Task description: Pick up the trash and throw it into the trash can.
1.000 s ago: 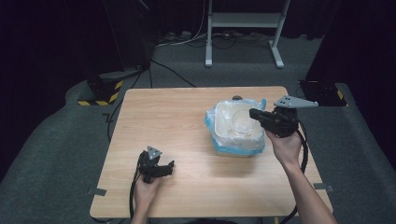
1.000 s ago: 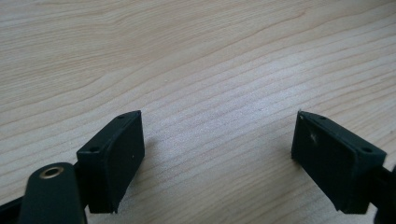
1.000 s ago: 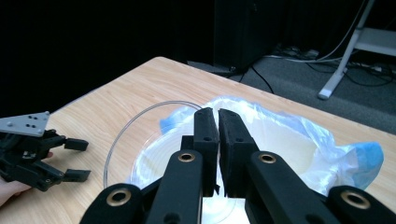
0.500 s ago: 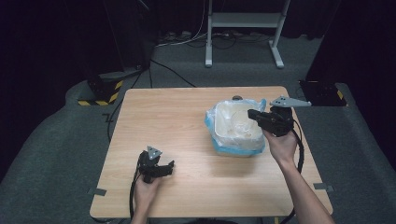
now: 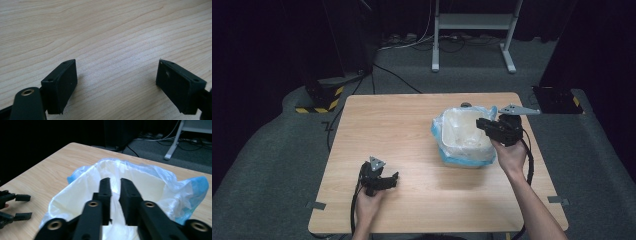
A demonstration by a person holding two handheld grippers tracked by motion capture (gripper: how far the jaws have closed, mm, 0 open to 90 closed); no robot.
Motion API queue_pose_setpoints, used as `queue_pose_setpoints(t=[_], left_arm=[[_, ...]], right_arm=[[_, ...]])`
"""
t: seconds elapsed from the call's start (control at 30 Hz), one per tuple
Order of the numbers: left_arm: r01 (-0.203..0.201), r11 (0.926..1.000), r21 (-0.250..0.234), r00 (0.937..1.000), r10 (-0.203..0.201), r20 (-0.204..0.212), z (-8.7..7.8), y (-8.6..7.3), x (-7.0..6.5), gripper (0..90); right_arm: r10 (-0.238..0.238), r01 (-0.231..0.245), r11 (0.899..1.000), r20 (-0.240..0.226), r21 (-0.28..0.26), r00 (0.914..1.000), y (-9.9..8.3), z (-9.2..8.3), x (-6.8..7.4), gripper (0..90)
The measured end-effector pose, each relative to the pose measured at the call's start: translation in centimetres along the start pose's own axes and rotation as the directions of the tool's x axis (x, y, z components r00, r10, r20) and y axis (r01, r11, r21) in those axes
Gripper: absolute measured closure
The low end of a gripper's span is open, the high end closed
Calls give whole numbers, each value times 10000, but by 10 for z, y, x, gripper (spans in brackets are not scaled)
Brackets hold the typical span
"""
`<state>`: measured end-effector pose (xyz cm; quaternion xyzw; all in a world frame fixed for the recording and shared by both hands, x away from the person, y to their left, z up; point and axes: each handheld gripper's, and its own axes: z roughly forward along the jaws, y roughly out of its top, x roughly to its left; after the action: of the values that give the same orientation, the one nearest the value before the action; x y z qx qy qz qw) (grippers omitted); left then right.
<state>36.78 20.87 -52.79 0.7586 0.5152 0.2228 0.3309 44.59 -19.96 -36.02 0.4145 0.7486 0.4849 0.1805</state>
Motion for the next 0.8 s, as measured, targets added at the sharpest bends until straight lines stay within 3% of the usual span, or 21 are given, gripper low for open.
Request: queue_pose_setpoints(t=[0.03,0.23,0.8], left_arm=[[-10,10000,-7,10000,10,6,0,0,0,171],[1,10000,-2,10000,-1,1,0,0,0,171],[-2,10000,1,10000,2,-2,0,0,0,171]], right_arm=[[97,-98,9999,97,33,9999,-1,1,-2,687],[193,-193,9998,112,0,9998,-7,2,-3,593],[-297,296,9995,-178,-71,9994,-16,-18,11,536]])
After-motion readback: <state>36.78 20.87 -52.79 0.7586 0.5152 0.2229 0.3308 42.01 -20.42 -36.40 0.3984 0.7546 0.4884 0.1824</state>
